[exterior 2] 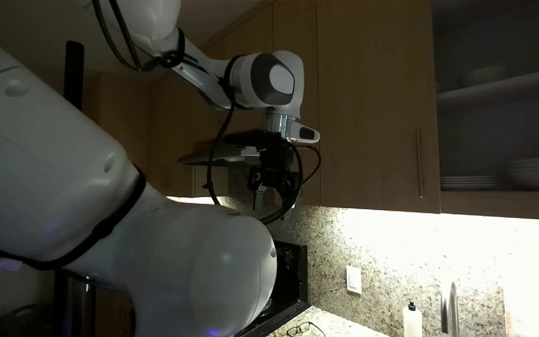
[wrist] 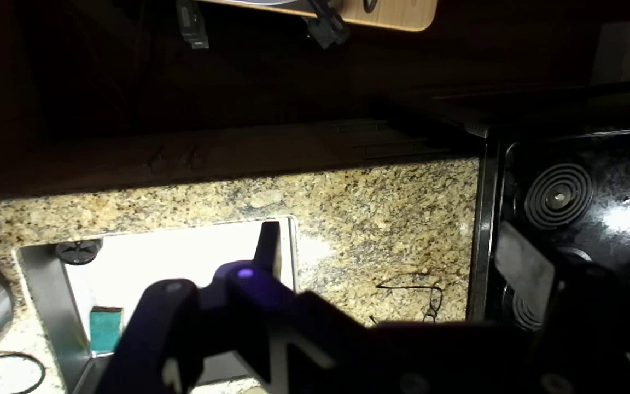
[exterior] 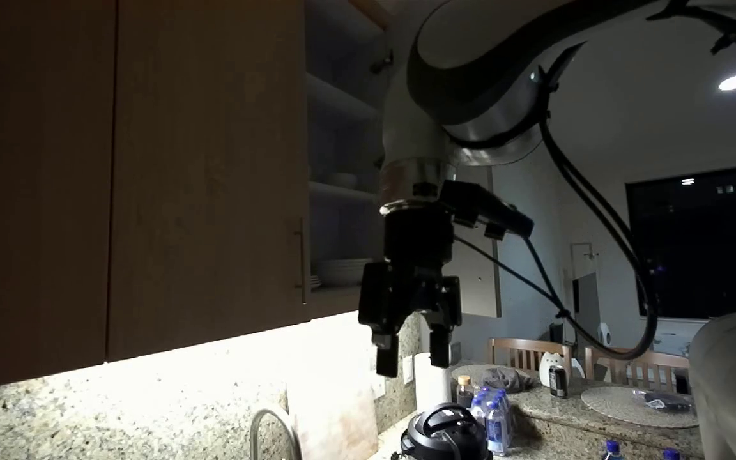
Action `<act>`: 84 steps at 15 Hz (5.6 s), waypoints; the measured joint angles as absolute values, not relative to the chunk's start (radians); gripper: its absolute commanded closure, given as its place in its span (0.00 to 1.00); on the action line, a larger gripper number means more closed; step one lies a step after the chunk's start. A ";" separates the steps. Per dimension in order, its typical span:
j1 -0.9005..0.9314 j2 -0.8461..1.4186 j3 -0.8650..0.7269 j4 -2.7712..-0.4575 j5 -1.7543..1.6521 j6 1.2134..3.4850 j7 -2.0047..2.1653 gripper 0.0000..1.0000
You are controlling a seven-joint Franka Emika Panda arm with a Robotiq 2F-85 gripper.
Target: Close the cabinet door
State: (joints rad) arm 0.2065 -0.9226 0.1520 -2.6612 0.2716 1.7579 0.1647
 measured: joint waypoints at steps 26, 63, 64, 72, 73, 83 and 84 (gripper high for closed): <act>-0.359 -1.279 -0.124 -2.220 -0.210 1.755 0.257 0.00; -0.408 -0.709 -0.249 -1.913 -0.243 1.665 0.417 0.00; -0.402 -0.700 -0.251 -1.908 -0.243 1.656 0.410 0.00; -0.399 -0.637 -0.255 -1.856 -0.243 1.644 0.398 0.68; -0.399 -0.634 -0.255 -1.850 -0.243 1.654 0.398 0.74; -0.405 -0.571 -0.221 -1.847 -0.254 1.917 0.432 0.92; -0.406 -0.559 -0.218 -1.847 -0.255 1.939 0.449 0.92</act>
State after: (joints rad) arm -0.4061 -0.5586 -0.2177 -1.8471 -0.2546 1.9394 0.4485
